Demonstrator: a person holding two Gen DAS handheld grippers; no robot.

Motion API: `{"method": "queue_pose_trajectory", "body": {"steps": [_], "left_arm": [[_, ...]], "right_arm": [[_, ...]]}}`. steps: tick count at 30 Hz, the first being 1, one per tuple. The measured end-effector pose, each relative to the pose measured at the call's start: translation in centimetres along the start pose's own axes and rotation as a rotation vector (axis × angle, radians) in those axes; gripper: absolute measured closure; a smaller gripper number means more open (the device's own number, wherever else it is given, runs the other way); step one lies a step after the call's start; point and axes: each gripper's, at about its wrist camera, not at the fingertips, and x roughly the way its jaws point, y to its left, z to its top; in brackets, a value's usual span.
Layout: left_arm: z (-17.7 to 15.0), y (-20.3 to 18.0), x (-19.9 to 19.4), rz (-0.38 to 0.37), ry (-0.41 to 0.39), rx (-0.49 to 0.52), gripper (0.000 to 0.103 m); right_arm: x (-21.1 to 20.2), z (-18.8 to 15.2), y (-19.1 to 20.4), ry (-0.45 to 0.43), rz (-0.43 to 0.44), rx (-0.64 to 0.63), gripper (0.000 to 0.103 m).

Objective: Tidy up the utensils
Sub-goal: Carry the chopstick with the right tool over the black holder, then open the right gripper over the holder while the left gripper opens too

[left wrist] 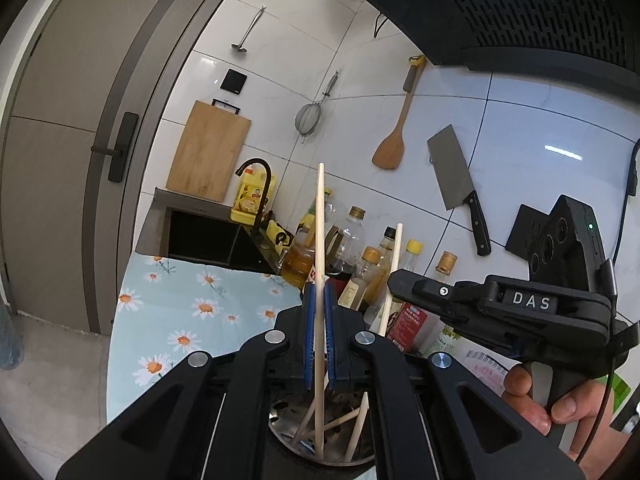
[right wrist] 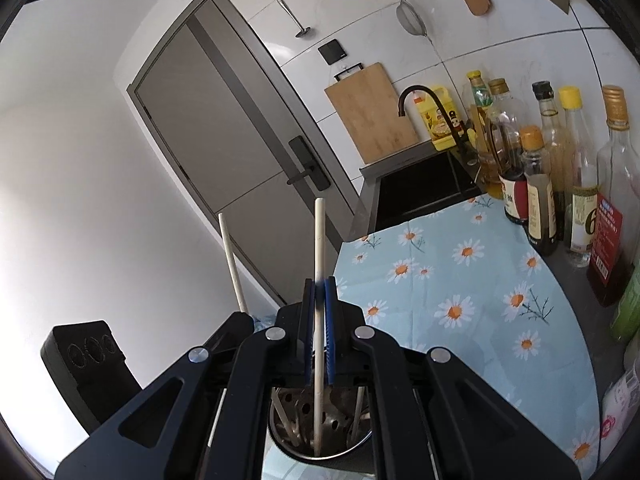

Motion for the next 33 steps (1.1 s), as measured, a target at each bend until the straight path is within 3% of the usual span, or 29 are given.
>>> {"method": "queue_pose_trajectory", "body": {"steps": [3,12,18,21,27,28,30,33], "left_arm": [[0.0,0.0,-0.4,0.003,0.009,-0.015,0.098],[-0.5,-0.4,-1.4,0.013,0.024,-0.004,0.098],[-0.7,-1.1,-3.1,-0.001,0.05,-0.013,0.098],[-0.5,-1.9,-4.3,-0.004,0.042,0.007,0.098],[0.8,-3.4,-7.6,0.004,0.025,0.013,0.097],[0.9,-3.6,-8.0,0.007,0.025,0.018,0.093],[0.6,-4.0,-9.1,0.001,0.037,0.015,0.054],[-0.3,-4.4,-10.1,-0.007,0.069,0.022,0.05]], "right_arm": [[-0.4,0.0,-0.1,-0.006,0.0,0.011,0.082],[-1.7,-0.3,0.3,-0.011,-0.001,0.018,0.081],[-3.9,-0.5,0.5,-0.006,0.04,0.068,0.066],[-5.3,-0.7,1.0,-0.008,0.054,0.075,0.064],[-8.0,-1.7,2.8,0.003,0.054,0.069,0.05],[-8.4,-2.0,3.1,0.022,0.045,0.072,0.045],[-8.7,-2.9,3.5,0.094,0.014,0.098,0.039],[-9.0,-4.3,3.8,0.179,-0.053,0.083,0.039]]}}
